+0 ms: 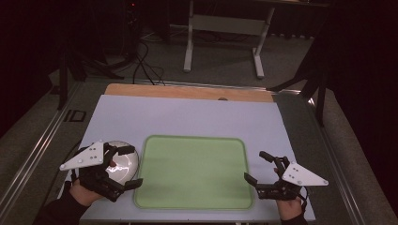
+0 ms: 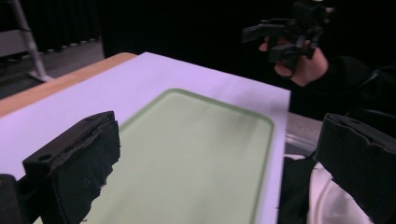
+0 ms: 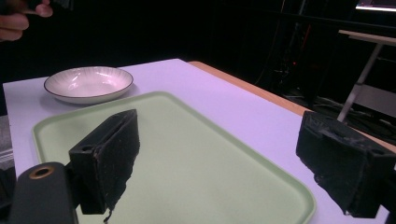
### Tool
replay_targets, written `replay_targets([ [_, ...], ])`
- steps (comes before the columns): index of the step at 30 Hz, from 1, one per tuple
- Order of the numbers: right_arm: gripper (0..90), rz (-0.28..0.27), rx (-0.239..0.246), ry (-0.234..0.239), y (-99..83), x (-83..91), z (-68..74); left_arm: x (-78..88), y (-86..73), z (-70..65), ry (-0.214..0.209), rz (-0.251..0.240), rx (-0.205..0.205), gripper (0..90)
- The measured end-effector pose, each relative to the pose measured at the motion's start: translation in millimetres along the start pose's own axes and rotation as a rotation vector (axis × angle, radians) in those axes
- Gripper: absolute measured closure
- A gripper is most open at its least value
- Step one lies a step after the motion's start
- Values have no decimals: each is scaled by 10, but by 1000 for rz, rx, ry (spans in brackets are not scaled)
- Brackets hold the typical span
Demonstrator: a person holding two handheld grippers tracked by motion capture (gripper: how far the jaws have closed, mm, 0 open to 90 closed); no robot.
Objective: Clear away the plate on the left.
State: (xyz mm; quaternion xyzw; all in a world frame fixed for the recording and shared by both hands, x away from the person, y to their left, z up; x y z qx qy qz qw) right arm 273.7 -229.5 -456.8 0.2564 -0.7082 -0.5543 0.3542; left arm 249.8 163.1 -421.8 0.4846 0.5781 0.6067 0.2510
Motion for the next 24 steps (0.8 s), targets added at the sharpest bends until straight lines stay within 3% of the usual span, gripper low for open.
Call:
replay_targets([
  [9,131,-3,4,1,9,-7,11,150,131,190,35,11,6,1],
  [24,130,-13,11,-10,32,-8,5,384,70,465,145,38,49,2],
])
Point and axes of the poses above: each handheld gripper's, and its own axes: x roughly backward along the jaws, y roughly out of its top, z roughly to its left, the point moved 7 cm from there along -x, roughly forward along the jaws, and after that the axes turned 3 degrees about x, right-handed, at the moved point
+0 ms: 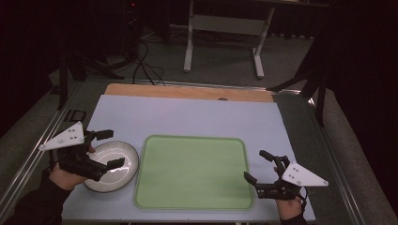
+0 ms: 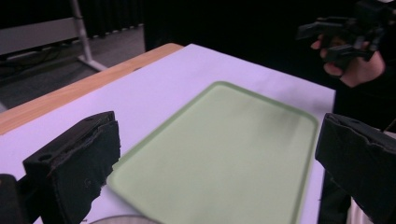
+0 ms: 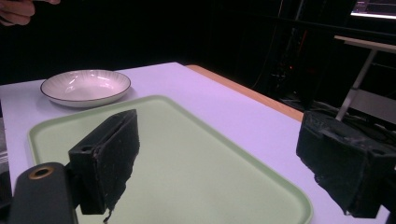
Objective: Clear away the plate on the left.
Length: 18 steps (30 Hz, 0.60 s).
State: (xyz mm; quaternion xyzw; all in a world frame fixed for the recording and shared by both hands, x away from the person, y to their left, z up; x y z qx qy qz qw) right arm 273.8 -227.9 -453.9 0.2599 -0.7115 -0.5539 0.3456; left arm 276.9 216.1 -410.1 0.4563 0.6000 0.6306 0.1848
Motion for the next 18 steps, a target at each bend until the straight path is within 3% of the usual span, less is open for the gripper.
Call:
replay_targets([
  [9,132,2,8,2,6,-6,11,122,-199,176,79,44,48,2],
  [11,132,1,11,1,9,-6,12,132,-221,187,72,49,56,2],
  [18,132,4,10,4,5,-18,15,219,-390,304,110,74,103,3],
])
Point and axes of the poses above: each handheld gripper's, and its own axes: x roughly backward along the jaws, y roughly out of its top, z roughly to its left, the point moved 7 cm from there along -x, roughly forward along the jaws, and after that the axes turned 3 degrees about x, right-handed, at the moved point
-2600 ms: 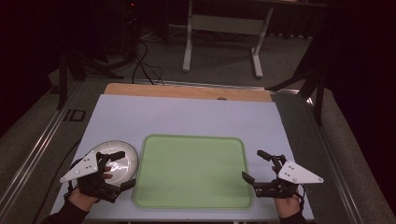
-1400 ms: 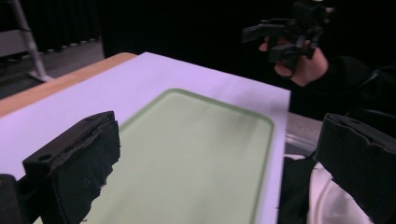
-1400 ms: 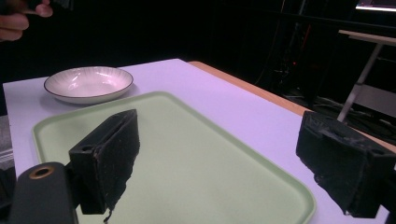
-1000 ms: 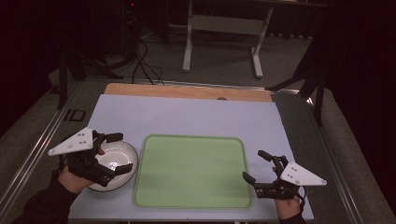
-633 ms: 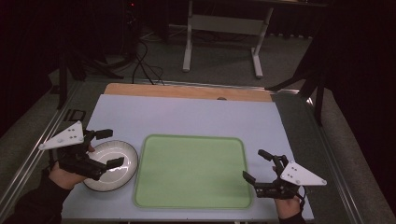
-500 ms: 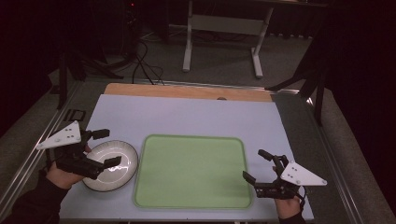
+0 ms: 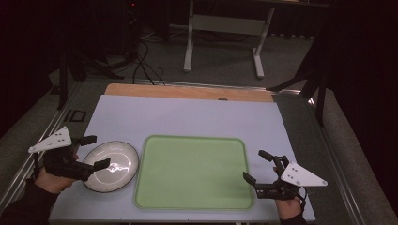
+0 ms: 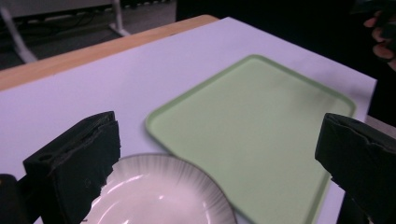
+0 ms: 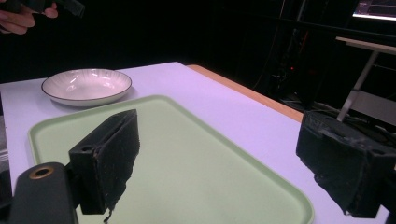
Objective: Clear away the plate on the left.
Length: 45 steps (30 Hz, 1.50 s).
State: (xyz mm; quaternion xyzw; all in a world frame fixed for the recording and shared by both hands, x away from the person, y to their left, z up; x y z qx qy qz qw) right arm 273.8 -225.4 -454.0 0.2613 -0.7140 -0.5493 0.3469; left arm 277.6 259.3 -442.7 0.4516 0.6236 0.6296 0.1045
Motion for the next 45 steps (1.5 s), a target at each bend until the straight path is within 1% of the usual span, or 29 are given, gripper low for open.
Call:
replay_targets([
  [2,132,-1,1,1,1,0,3,8,-63,45,6,9,24,3],
  [3,131,0,4,1,2,-2,6,11,-87,66,18,12,26,3],
  [4,132,2,6,1,1,-4,7,16,-129,87,15,21,38,3],
  [6,132,1,7,3,2,-6,11,29,-188,133,39,28,43,3],
  [7,132,2,7,3,2,-8,13,36,-217,151,38,33,52,8],
  [8,131,1,9,6,1,-15,16,47,-246,177,55,37,52,11],
  [10,132,5,8,10,-4,-21,23,58,-295,209,56,43,71,11],
  [11,132,5,8,10,-4,-21,23,66,-320,233,71,44,75,11],
  [15,132,9,13,14,-3,-33,39,100,-421,312,87,60,109,16],
  [16,132,9,15,15,-1,-35,41,104,-447,337,102,65,115,16],
  [18,132,8,15,17,0,-38,47,109,-506,381,110,86,128,16],
  [19,132,8,15,17,0,-38,47,111,-532,410,130,90,133,16],
  [20,132,10,17,17,1,-35,50,116,-586,454,132,100,160,16],
  [21,132,10,17,17,1,-35,50,116,-586,454,132,100,160,16],
  [22,132,10,16,17,2,-34,52,117,-625,487,145,111,174,16],
  [24,133,10,17,17,1,-35,52,111,-684,529,148,130,198,16],
  [26,133,12,19,18,0,-37,57,111,-741,569,175,141,207,33],
  [27,133,12,19,18,0,-37,57,110,-769,596,204,153,210,34],
  [28,133,12,19,19,-2,-41,58,106,-794,607,204,163,220,34],
  [30,133,14,15,20,-6,-44,57,99,-850,654,247,195,227,34],
  [31,133,14,14,20,-7,-46,56,96,-866,653,229,198,241,35],
  [32,134,15,15,21,-8,-49,57,93,-885,674,243,206,248,48],
  [34,134,18,15,24,-12,-52,63,86,-911,690,227,215,272,67],
  [35,134,18,15,24,-12,-52,63,84,-925,707,244,227,283,67],
  [37,133,20,15,26,-17,-53,66,76,-948,723,245,244,302,100],
  [39,134,13,8,33,-16,-47,67,71,-973,747,266,266,311,140],
  [42,133,15,7,31,-19,-47,63,59,-1018,788,276,299,363,143],
  [44,134,16,9,34,-20,-47,66,52,-1058,817,295,327,390,166],
  [45,134,18,12,33,-22,-50,68,48,-1083,830,292,338,414,207],
])
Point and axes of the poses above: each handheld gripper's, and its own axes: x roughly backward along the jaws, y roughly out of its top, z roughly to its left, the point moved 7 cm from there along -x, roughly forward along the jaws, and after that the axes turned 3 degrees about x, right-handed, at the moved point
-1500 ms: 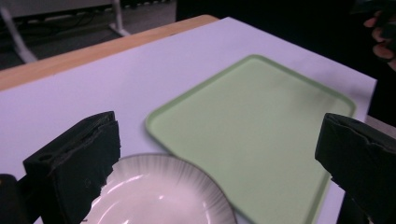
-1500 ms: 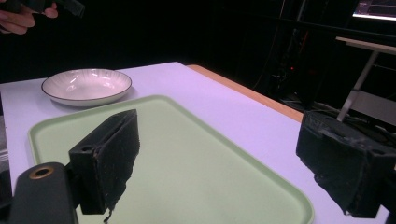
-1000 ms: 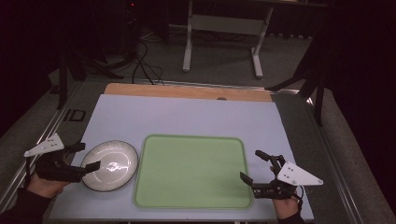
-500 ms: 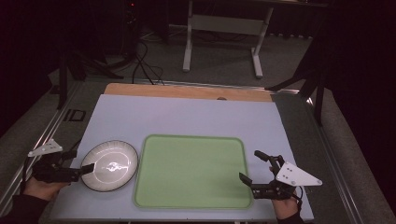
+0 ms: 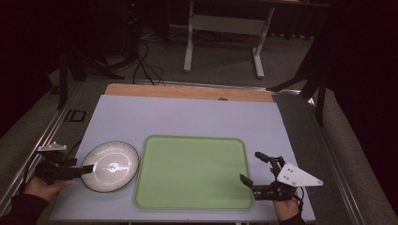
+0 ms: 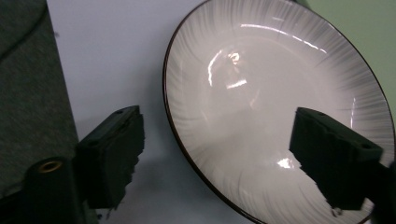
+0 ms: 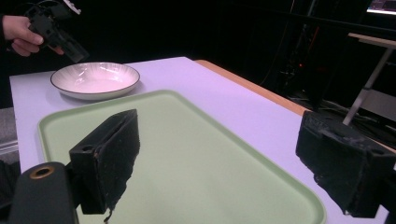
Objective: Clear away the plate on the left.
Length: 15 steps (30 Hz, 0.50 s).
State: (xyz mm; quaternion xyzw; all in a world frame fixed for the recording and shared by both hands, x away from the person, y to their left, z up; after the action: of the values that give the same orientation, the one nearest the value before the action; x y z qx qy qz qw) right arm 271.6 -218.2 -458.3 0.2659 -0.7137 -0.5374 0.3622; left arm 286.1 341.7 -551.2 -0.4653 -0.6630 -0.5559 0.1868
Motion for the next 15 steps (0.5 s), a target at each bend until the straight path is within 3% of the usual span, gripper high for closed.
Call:
replay_targets([
  [6,134,5,-1,-1,-7,-9,1,-1,12,34,-10,-11,38,379],
  [7,134,7,0,-1,-9,-10,0,-6,8,40,-18,-5,51,379],
  [9,134,7,-1,1,-11,-12,2,-18,4,73,5,2,69,425],
  [10,134,8,-1,1,-10,-13,5,-31,0,108,3,12,99,466],
  [14,135,10,-2,1,-14,-14,4,-57,-16,149,-10,32,133,524],
  [15,136,11,-1,1,-16,-15,3,-69,-25,168,-8,44,144,574],
])
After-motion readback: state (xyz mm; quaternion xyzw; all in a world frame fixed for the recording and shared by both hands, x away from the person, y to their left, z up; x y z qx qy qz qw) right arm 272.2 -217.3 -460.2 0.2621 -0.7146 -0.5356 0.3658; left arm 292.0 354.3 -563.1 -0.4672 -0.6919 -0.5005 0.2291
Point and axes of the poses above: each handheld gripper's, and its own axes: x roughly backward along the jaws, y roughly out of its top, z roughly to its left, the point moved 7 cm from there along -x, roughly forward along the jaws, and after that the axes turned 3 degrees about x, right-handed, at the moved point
